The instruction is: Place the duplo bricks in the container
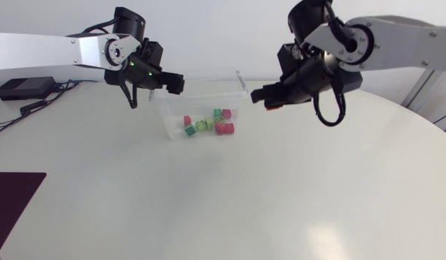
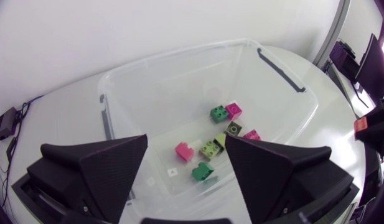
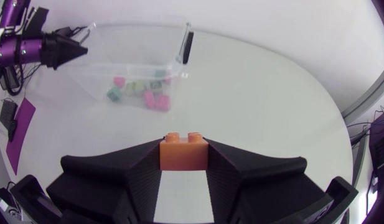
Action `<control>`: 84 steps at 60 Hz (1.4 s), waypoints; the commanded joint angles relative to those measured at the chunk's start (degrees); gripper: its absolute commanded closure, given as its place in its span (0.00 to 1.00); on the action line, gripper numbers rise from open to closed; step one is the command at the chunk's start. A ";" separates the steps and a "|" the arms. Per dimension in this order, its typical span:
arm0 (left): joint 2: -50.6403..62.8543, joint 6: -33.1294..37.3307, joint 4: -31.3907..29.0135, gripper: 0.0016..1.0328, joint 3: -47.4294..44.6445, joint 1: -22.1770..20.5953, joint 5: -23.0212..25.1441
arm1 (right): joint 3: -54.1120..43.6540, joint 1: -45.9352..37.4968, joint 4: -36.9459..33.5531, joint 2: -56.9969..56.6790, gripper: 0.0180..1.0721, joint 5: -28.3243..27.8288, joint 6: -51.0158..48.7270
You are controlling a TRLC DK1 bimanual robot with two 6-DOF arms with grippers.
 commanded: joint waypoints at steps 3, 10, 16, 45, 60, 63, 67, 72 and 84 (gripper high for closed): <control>-2.96 0.62 -5.86 0.03 2.14 2.89 0.94 | 5.89 1.02 2.65 1.22 0.77 -0.12 -2.59; -10.26 2.12 -7.61 0.03 -1.37 5.79 3.58 | 12.93 1.02 5.20 5.79 0.76 -1.08 -3.73; -18.34 3.08 -9.28 0.03 -5.77 7.02 5.69 | 18.46 1.37 6.08 10.45 0.76 -1.43 -4.35; -48.49 1.33 -7.96 0.03 -27.30 8.16 11.84 | 42.98 5.42 6.43 36.02 0.18 -0.20 -4.52; -54.64 1.68 -5.33 0.03 -32.57 9.65 11.66 | 44.65 5.68 3.00 36.46 0.04 0.50 -4.87; -56.49 1.77 -4.71 0.03 -33.28 10.45 11.49 | 42.02 5.42 3.44 33.56 0.04 1.11 -4.96; -59.21 1.77 -4.10 0.03 -34.42 11.68 11.49 | 35.16 4.71 6.08 27.06 0.04 1.55 -5.40; -62.29 2.21 -2.87 0.03 -36.53 11.76 9.99 | 25.93 3.92 10.38 18.71 0.04 2.34 -6.90; -69.76 4.31 0.12 0.03 -43.03 11.76 5.34 | 3.96 2.16 17.59 -1.33 0.04 5.95 -9.62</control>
